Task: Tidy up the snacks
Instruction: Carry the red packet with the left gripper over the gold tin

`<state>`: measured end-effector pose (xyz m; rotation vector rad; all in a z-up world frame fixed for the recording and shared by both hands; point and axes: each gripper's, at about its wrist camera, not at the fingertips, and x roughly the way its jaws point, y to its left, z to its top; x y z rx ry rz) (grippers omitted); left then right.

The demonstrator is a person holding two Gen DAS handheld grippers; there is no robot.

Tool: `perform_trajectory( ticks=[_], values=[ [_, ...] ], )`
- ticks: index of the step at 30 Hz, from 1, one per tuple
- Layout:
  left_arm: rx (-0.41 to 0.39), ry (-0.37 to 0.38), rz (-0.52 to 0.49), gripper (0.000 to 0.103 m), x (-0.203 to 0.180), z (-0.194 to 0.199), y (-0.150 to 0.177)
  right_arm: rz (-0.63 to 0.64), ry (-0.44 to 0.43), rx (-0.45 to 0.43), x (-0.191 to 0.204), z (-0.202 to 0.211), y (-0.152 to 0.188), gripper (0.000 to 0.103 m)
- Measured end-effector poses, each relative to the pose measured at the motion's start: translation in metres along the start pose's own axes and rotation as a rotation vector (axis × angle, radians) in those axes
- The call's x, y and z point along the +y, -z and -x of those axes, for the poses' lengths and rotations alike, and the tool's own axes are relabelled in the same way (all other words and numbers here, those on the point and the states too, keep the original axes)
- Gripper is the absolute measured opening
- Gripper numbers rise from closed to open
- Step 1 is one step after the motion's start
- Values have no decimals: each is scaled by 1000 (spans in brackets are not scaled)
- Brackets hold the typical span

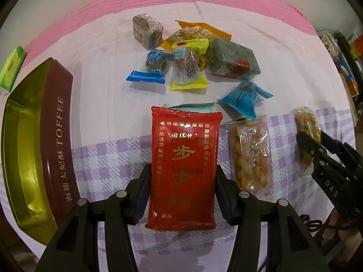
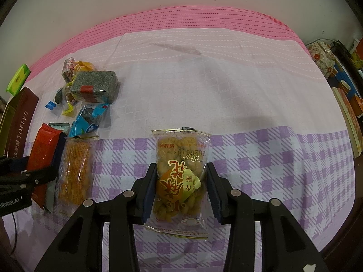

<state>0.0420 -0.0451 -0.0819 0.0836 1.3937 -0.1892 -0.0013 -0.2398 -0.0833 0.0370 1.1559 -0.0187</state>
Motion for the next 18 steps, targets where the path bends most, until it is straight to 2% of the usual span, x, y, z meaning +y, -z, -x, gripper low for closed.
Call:
perform_trajectory(
  ticks=[4,6,18],
  values=[
    [-18,5,-6,50,3,8,-1,0,1,0,0,0,0,40],
    [-27,-1,-15,46,3,11,-1,0,2,0,0,0,0,40],
    [-51,15,-3,44,18,25,-1,7,9,1,1,-1,1,40]
  ],
)
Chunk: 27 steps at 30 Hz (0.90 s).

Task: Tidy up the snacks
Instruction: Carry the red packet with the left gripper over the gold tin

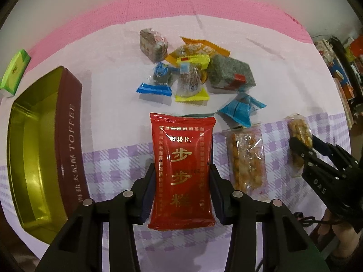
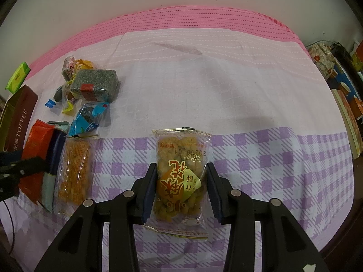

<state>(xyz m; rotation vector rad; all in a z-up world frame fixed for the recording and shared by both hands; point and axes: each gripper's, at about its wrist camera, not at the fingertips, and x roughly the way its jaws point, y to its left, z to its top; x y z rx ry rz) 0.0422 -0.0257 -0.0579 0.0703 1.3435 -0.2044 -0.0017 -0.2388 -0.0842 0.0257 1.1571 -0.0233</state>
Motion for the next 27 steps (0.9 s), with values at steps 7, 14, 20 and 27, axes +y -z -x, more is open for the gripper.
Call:
perform_trajectory(
  ticks=[7,14,20,27],
  values=[
    [-46,-23,4,44,11,24,8,2,4,-1,1,0,1,40],
    [-106,-67,40,44,52,59,5,2,11,1,1,-1,0,40],
    [-123,-154,84,44,105,72,10,-2,18,8,3,-1,-1,40],
    [-73,-241,161,44,172,60,24,-7,22,17,4,-2,-3,40]
  ],
)
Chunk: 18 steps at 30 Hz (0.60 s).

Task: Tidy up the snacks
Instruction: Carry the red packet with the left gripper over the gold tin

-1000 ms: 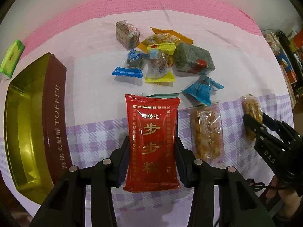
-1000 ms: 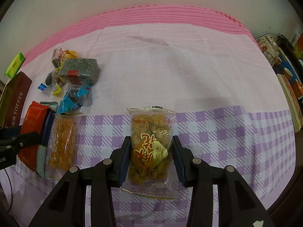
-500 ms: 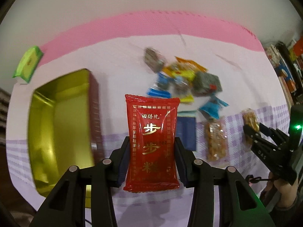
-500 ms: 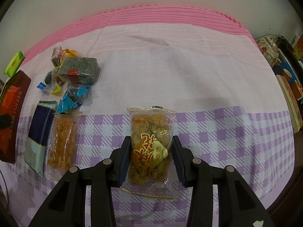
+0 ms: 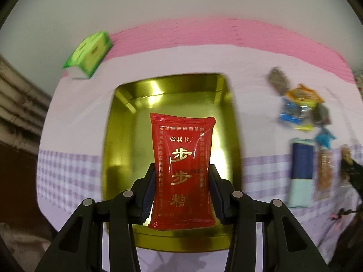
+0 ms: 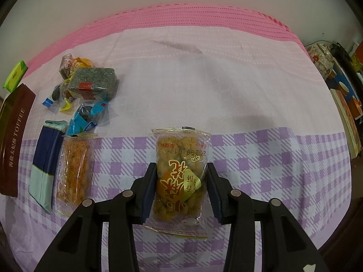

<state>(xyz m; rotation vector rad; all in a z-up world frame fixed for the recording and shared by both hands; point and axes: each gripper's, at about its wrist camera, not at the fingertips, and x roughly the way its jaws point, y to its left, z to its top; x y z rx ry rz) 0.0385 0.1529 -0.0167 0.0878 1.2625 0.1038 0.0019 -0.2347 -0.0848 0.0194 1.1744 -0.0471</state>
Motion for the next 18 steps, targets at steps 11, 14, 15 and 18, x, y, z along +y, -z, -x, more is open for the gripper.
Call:
perform_trajectory(
  ticks=[11,14,15,18],
  values=[
    [74,-45,33,44,38,-44,21,-12,12,32,-3,-7,-8,40],
    [83,-40,57,44,45,-48,24,-18,14,40,-5,-8,-11,40],
    [84,-39,65,44,47,-49,24,-18,16,42,-5,-9,-11,40],
    [87,-33,88,44,52,-50,25,-19,17,48,-5,-10,-13,40]
  ],
)
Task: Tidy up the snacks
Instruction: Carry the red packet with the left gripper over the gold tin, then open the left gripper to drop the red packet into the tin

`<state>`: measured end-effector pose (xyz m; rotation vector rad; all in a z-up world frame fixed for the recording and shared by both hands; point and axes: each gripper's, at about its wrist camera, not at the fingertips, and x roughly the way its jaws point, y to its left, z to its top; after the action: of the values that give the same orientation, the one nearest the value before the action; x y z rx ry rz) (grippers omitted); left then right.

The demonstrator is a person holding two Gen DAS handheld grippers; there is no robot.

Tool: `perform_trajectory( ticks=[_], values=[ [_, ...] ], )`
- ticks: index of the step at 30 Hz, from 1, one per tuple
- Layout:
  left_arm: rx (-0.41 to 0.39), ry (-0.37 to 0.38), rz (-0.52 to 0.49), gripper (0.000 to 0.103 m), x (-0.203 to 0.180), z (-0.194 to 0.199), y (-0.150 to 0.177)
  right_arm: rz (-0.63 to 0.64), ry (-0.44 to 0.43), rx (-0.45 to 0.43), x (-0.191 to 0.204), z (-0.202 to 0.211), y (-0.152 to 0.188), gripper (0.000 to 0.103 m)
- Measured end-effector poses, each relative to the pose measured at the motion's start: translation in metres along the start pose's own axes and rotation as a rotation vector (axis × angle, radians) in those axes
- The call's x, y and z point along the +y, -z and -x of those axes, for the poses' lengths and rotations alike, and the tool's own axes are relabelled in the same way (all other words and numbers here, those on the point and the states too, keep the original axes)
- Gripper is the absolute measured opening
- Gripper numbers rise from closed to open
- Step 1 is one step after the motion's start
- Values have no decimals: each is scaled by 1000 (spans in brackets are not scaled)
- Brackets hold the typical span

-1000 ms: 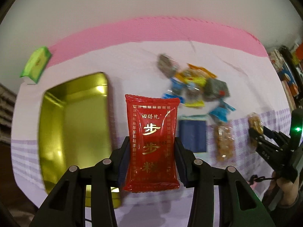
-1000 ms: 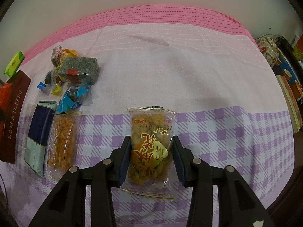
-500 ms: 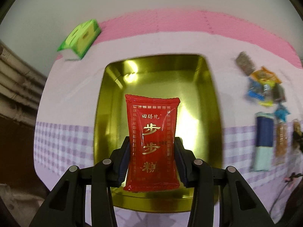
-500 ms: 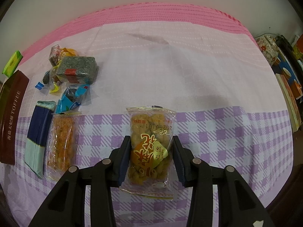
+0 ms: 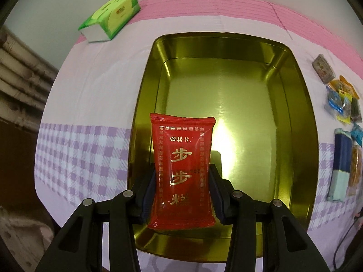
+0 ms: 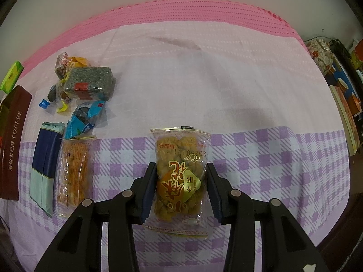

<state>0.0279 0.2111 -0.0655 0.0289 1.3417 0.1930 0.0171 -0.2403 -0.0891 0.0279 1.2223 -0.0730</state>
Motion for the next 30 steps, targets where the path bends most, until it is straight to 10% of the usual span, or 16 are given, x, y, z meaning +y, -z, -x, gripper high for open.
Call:
perform_trajectory(
  ticks=[30],
  values=[
    [4,-2,33,49,4,-13,10,-21,26,15,5,1,0,37]
  ],
)
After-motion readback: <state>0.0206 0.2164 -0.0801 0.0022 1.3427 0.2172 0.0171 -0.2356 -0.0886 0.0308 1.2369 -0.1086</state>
